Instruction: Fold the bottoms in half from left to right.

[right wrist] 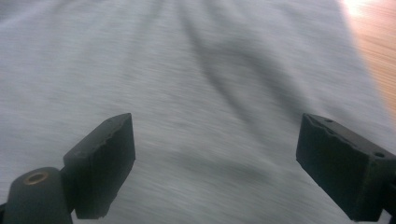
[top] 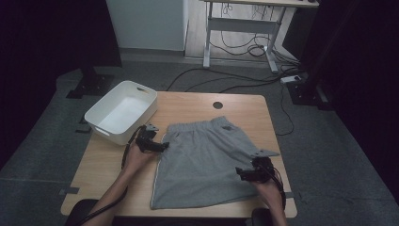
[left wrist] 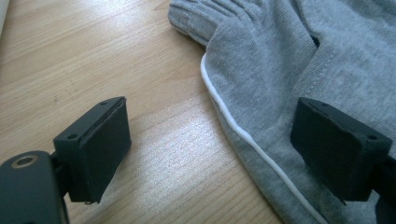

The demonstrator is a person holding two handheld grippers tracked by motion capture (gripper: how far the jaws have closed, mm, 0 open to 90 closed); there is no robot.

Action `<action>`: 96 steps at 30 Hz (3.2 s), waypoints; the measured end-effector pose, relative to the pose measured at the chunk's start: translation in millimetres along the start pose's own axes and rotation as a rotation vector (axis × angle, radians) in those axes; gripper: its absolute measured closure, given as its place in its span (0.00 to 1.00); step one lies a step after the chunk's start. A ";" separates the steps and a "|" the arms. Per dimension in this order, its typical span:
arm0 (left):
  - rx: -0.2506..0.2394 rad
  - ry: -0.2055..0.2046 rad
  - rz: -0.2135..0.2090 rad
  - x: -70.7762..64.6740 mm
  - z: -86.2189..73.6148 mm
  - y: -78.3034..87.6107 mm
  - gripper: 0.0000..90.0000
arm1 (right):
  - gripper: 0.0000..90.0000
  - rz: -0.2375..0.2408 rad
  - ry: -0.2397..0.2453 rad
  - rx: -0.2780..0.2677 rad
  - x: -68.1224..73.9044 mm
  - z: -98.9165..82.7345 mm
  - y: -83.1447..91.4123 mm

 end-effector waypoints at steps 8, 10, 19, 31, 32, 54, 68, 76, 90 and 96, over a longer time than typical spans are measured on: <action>-0.001 0.001 0.002 -0.1 0.3 -0.4 0.13 | 0.13 0.112 0.077 0.039 57.8 1.7 -21.3; 0.001 -0.001 0.001 0.1 0.2 -0.3 0.13 | 0.13 0.140 0.095 0.049 72.3 1.8 -28.0; 0.001 -0.002 -0.001 0.3 0.3 -0.4 0.13 | 0.07 0.243 0.189 0.089 128.9 -1.7 -50.6; 0.000 -0.003 -0.001 0.5 0.5 -0.8 0.12 | 0.04 0.352 0.295 0.137 193.6 -8.0 -67.1; 0.000 -0.003 -0.001 0.6 0.5 -0.8 0.12 | 0.04 0.362 0.305 0.141 199.5 -8.7 -67.4; 0.002 0.018 0.015 4.6 1.9 -2.1 0.13 | 0.16 0.492 0.534 0.239 291.7 -30.2 -81.2; -0.008 0.011 0.004 6.6 5.2 -4.8 0.16 | 0.84 0.403 0.605 0.258 286.8 -24.6 -82.2; -0.040 -0.001 -0.018 1.1 10.5 -6.2 0.33 | 0.88 0.433 0.603 0.255 283.5 -26.4 -80.5; -0.004 -0.017 -0.018 -8.8 11.4 1.0 0.96 | 0.89 0.464 0.618 0.260 283.4 -28.7 -78.4; 0.072 -0.109 0.065 -9.8 4.5 17.5 0.96 | 0.90 0.513 0.610 0.267 290.5 -30.1 -75.3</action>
Point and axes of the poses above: each handheld gripper's, and its own axes: y roughly backward along the jaws, z roughly out of its top, x roughly to its left, the point moved 6 cm from there along -y, roughly forward along the jaws, and after that the axes turned 10 degrees about -y, right-handed, at the moved point
